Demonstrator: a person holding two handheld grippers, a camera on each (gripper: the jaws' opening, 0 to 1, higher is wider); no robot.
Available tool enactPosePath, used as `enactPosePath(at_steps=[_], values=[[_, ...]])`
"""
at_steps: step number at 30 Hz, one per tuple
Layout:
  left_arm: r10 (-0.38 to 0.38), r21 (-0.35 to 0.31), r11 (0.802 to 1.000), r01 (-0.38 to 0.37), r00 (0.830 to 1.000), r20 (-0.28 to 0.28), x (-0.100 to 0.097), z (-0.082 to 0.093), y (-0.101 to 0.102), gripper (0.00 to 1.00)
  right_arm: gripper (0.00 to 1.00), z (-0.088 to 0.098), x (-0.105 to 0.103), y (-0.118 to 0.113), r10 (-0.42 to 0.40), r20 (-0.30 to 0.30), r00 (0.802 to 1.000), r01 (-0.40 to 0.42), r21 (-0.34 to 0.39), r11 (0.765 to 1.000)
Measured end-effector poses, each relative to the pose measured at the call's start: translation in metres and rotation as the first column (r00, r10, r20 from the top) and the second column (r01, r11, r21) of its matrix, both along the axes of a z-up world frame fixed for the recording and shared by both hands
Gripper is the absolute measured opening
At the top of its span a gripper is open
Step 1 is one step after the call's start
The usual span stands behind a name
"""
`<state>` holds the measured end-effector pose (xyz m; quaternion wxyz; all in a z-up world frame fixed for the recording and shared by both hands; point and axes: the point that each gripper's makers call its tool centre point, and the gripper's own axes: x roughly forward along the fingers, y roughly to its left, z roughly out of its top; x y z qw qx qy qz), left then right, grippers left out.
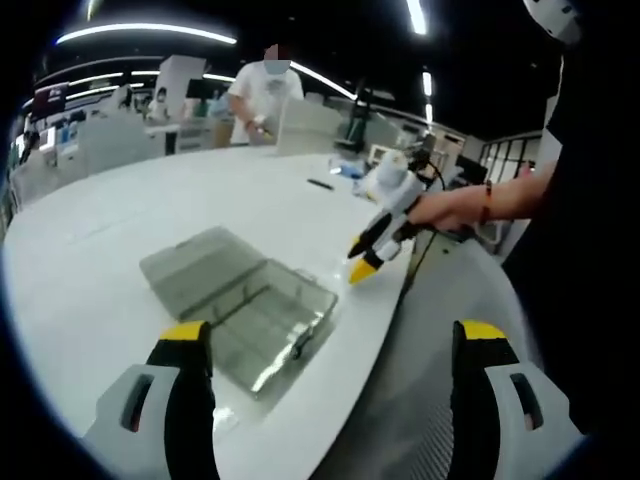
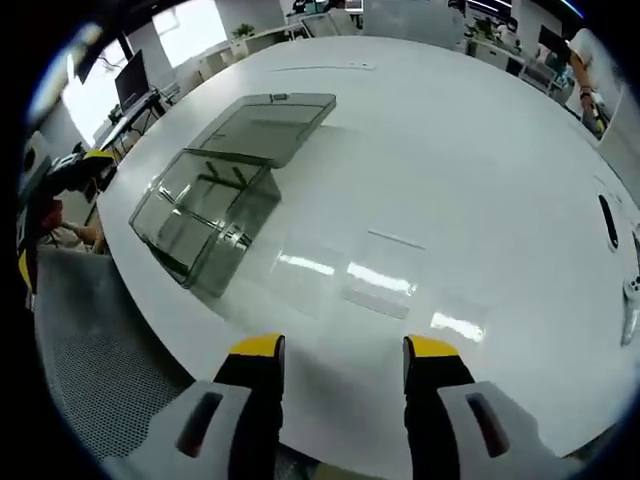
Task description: Insert the divider into the dual guide fixture by aligning both edges with the guide slots and pushing it downward to the bottom, including one-sided entry, uneven engagement, binding, and posture correction.
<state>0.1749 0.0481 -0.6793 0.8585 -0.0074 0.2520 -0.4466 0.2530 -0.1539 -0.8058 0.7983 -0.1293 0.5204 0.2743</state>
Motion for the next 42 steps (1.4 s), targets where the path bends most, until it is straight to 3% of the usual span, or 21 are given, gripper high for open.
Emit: enactPosePath(at_steps=[16, 42], values=[[-0.006, -0.007, 1.000, 0.006, 1.000, -0.002, 0.002, -0.002, -0.002, 0.98, 0.42, -0.003, 0.003, -0.003, -0.013, -0.007, 1.000, 0.013, -0.005, 1.000], [0.023, -0.034, 0.999, -0.024, 1.000, -0.008, 0.006, -0.003, -0.004, 0.96, 0.34, -0.013, 0.005, -0.007, -0.036, 0.010, 0.999, 0.037, -0.101, 0.994]])
